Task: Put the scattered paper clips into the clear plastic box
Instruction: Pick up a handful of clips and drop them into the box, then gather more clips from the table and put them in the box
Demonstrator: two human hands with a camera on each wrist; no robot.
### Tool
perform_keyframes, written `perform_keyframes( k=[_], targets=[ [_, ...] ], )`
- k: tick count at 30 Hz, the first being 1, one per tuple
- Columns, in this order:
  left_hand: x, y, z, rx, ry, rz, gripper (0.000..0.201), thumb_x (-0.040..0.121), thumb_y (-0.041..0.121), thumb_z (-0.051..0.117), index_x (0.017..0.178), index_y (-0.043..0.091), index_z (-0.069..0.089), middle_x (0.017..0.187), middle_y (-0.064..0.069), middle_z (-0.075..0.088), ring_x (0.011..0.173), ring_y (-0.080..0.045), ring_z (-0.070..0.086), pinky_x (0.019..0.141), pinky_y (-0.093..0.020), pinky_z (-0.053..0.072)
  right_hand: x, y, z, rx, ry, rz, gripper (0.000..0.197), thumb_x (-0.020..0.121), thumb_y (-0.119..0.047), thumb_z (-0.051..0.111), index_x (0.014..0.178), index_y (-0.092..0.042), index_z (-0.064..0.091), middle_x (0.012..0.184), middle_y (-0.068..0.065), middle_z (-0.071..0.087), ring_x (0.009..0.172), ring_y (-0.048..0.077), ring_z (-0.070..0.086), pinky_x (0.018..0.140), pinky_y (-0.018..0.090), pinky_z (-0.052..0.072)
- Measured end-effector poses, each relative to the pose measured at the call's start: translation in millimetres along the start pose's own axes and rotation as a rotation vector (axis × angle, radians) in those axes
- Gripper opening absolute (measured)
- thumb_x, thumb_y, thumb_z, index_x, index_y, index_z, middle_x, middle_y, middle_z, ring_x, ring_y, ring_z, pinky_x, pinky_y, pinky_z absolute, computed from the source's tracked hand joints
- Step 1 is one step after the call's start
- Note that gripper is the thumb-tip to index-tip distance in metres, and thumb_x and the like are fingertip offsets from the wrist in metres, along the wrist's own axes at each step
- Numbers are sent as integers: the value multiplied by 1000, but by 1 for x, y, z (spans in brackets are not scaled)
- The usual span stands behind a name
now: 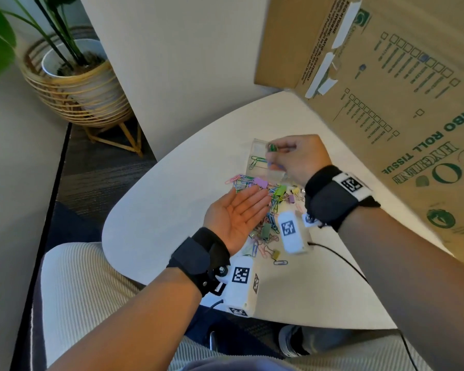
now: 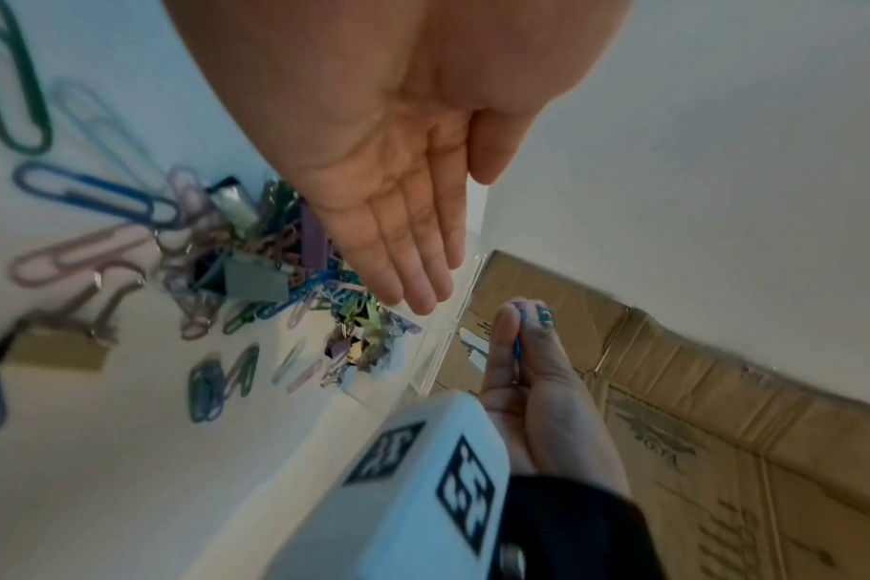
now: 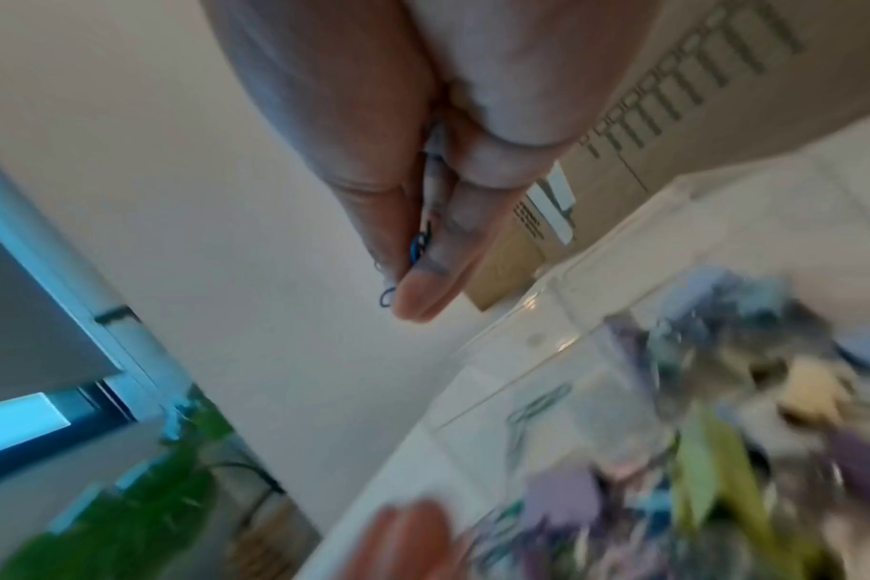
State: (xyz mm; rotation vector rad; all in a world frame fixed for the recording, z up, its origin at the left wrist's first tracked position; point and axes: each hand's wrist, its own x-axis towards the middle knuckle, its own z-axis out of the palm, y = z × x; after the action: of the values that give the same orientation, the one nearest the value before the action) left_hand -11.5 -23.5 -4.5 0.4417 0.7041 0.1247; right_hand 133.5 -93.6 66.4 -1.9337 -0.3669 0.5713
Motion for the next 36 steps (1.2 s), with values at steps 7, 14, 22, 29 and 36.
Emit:
perform_keyframes(
  k=[7,14,22,29,36],
  targets=[
    [-10,16,-2,508,-61,107,33,98,27,47,121,10,63,113,-11,70,99,-33,67,90,-39,50,53,-2,5,-618,-73,-46,25,80,-14,77,105,-11,75,105,9,72,95,25,68,90,35,56],
    [-13,39,6,890,-47,234,21,98,17,50,106,15,69,96,-6,72,80,-21,64,73,-29,48,47,-5,-3,-585,-85,-106,16,92,-12,62,98,-13,77,93,4,72,83,18,62,77,28,52],
    [19,57,5,1586,178,361,39,93,22,57,131,20,52,134,-3,50,120,-22,50,96,-27,39,-4,6,-43,-335,-28,-116,18,93,-13,59,85,-21,74,82,-3,72,72,15,67,68,27,55],
    [34,47,4,2157,2,236,64,96,23,50,151,15,19,158,-7,18,142,-29,22,115,-42,25,-38,63,-60,-864,-268,79,46,95,-25,55,140,-26,48,143,8,50,126,27,50,101,31,39],
    [24,22,10,2116,-131,255,59,96,21,48,150,16,25,155,-8,27,140,-29,27,115,-40,25,-34,89,-35,-1023,-307,36,52,94,-36,49,142,-22,39,148,8,38,130,35,37,104,40,36]
  ],
)
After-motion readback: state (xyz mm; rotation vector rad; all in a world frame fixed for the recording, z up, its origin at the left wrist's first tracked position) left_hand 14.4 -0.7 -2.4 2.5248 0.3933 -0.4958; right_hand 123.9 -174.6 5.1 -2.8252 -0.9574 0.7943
